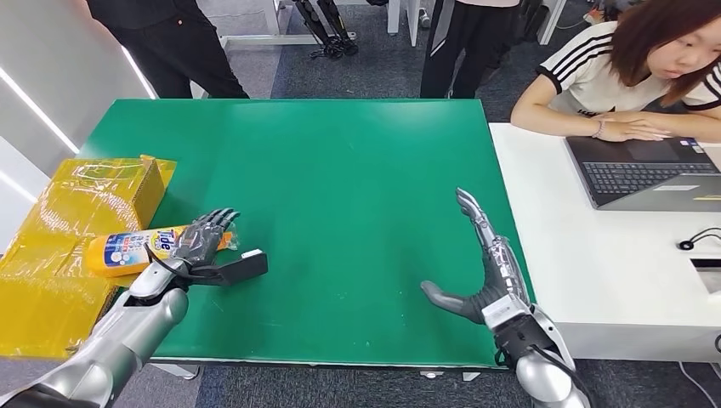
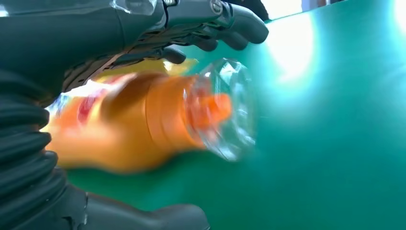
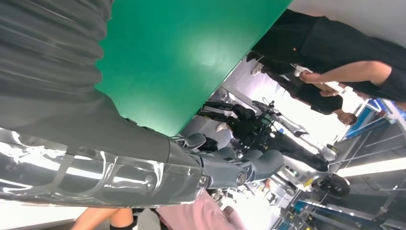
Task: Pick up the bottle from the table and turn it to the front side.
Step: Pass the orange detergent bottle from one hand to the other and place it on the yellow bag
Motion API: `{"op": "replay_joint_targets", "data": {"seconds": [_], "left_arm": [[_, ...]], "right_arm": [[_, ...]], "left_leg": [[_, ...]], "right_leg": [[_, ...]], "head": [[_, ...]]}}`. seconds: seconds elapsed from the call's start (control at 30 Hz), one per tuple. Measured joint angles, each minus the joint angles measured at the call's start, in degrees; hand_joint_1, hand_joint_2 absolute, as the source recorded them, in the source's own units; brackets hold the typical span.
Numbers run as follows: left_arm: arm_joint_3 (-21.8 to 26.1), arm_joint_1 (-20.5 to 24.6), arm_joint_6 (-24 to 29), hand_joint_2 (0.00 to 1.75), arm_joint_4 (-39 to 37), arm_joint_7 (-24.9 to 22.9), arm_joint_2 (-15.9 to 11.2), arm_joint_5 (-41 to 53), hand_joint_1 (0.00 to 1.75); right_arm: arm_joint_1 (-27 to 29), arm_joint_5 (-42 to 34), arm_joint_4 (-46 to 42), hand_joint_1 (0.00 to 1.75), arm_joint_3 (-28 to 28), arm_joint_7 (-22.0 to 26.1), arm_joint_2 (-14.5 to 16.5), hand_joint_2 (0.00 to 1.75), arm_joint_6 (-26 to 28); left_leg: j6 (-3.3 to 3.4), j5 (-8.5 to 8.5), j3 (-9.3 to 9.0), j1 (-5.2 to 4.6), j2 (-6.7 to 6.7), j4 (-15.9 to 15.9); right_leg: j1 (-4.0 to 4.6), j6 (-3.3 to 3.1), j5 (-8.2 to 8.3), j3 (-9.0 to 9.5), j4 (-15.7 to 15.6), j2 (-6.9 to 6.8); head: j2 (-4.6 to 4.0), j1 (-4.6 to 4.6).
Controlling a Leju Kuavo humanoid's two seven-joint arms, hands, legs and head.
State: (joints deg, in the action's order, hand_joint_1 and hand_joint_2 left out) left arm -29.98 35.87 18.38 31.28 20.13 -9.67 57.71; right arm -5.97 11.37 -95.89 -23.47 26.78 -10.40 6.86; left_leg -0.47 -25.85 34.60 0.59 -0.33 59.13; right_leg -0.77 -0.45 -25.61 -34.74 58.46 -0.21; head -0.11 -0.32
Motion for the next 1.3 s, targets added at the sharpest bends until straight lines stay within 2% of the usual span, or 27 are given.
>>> {"op": "replay_joint_targets", "data": {"seconds": [0.27,0.4,0.67,0.8,0.93,1.13,1.23,1.3], "left_arm": [[2.48,-3.82,1.29,1.75,4.36,2.16,1.86,-5.28,0.0],[4.72,-6.4,6.29,1.75,7.96,7.86,3.1,-14.95,0.0],[7.22,-15.15,17.36,1.75,28.54,18.04,7.97,-38.71,0.0],[6.2,-17.95,20.78,1.75,37.32,19.52,10.77,-42.03,0.0],[5.46,-19.45,20.9,1.75,41.91,19.5,12.2,-42.26,0.0],[5.18,-20.51,19.76,1.75,44.96,19.52,13.0,-44.23,0.0],[4.43,-21.22,13.88,1.75,46.88,17.74,13.88,-49.31,0.0],[3.61,-21.73,7.69,1.75,47.87,15.45,14.49,-53.87,0.0]], "right_arm": [[-0.76,-0.68,1.14,0.0,-0.02,-0.11,0.0,1.75,-0.54],[-1.35,-1.53,1.87,0.0,-0.1,-0.09,0.0,1.75,-0.42],[-2.93,-4.5,5.3,0.0,-1.65,1.31,0.5,1.75,1.26],[-3.03,-4.93,7.8,0.0,-2.62,2.5,1.9,1.75,2.1],[-3.02,-5.02,9.02,0.0,-3.05,2.83,2.77,1.75,2.38],[-2.87,-5.3,9.87,0.0,-3.13,2.91,3.31,1.75,2.44],[-1.74,-6.02,9.93,0.0,-3.13,3.15,3.95,1.75,2.51],[-0.35,-6.59,9.62,0.0,-3.1,3.35,4.68,1.75,2.66]], "left_leg": [[0.0,0.0,0.03,0.01,0.0,0.01],[0.0,0.0,0.09,0.01,0.02,0.01],[0.04,-0.05,0.17,0.01,0.01,0.03],[0.05,-0.07,0.21,0.01,-0.03,0.03],[0.04,-0.07,0.2,0.02,0.02,0.03],[0.04,-0.06,0.19,0.03,0.02,0.03],[0.04,-0.06,0.2,0.03,0.0,0.03],[0.05,-0.08,0.23,0.02,-0.02,0.03]], "right_leg": [[0.01,-0.01,0.0,-0.05,0.0,0.02],[0.01,-0.01,0.0,-0.13,0.0,0.05],[0.01,0.01,-0.01,-0.16,-0.07,0.05],[0.01,0.05,-0.03,-0.16,-0.08,-0.01],[0.01,0.04,-0.03,-0.18,-0.07,0.05],[0.02,0.04,-0.03,-0.19,-0.06,0.06],[0.02,0.05,-0.04,-0.2,-0.08,0.03],[0.02,0.05,-0.04,-0.21,-0.08,0.01]], "head": [[0.0,0.01],[0.0,0.01],[0.0,0.0],[0.0,0.02],[0.0,0.0],[0.0,0.01],[0.0,0.02],[0.0,0.02]]}}
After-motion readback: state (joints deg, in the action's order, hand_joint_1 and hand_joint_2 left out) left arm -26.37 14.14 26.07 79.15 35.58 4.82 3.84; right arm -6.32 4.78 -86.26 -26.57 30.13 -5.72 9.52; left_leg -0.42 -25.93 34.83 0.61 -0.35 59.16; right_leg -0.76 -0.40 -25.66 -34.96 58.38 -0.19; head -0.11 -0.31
